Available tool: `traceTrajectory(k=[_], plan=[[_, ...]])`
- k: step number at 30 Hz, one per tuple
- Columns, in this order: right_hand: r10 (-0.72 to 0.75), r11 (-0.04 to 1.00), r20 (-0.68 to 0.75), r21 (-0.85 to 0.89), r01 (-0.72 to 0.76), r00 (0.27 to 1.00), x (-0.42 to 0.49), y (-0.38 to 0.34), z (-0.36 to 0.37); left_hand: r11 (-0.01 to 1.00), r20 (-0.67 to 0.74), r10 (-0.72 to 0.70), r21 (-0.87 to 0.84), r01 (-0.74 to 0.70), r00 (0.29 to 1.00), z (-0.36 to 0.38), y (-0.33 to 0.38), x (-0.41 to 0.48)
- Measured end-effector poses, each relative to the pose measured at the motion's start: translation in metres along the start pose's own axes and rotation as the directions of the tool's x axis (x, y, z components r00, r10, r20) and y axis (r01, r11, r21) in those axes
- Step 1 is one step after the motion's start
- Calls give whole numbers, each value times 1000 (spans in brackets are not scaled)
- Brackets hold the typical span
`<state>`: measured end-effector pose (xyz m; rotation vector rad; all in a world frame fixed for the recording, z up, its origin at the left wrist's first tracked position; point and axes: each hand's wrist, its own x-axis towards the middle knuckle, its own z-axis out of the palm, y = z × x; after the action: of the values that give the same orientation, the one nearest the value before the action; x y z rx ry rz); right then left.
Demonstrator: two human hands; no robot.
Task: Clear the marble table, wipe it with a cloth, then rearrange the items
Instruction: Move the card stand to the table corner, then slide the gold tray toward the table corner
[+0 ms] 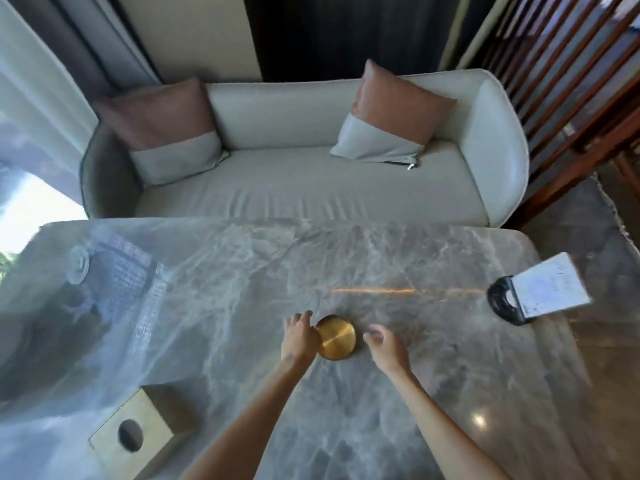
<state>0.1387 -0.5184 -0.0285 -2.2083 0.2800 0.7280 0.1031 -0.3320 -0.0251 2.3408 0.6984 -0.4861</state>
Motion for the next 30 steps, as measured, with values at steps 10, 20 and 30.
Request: traceTrajectory(k=[10,20,30], plan=[[73,953,-33,298,-60,997,-9,1,50,991,54,-4,-135,12,999,16,-13,-4],[152,923,-105,371,-103,983,-8,46,-21,983,56,36,-181,-25,998,58,58,-19],[309,856,-264,497,-146,914,-17,164,-158,961,166,169,-248,-125,972,168,202,-63]])
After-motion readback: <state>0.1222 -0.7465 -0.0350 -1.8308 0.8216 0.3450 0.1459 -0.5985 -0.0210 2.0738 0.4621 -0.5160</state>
